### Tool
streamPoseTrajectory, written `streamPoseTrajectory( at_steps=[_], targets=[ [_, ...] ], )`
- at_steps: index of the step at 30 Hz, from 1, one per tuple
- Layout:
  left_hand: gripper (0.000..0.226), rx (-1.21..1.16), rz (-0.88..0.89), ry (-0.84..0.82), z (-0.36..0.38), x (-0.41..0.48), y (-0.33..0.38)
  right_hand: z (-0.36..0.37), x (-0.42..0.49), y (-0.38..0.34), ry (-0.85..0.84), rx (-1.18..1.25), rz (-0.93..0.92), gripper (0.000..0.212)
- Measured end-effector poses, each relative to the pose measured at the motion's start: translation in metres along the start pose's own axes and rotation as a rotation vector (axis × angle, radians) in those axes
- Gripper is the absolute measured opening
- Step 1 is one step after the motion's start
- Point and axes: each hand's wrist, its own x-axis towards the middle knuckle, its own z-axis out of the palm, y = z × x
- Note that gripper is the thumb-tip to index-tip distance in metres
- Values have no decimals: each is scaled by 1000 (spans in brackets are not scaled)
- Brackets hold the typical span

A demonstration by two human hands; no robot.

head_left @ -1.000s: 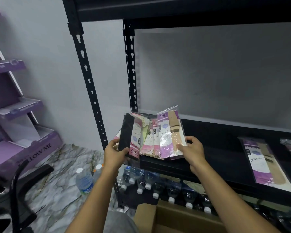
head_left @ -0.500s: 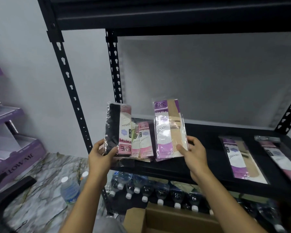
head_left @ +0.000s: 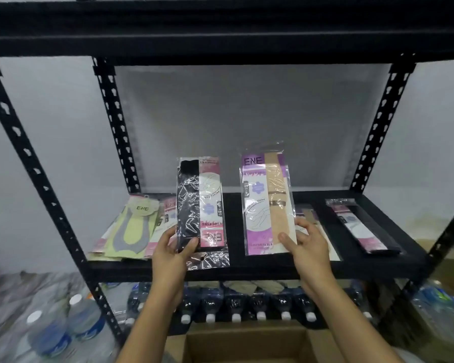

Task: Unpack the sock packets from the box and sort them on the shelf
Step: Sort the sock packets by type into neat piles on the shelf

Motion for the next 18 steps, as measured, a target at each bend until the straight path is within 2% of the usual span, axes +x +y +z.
streamPoseTrajectory(
  at_steps=[10, 18],
  targets=[
    [45, -21, -50, -138, 66, -13, -19, -73, 4, -2, 149, -56, 2, 33],
    [49, 15, -70, -159, 81, -16, -29, -108, 31, 12, 179, -155, 123, 35]
  ],
)
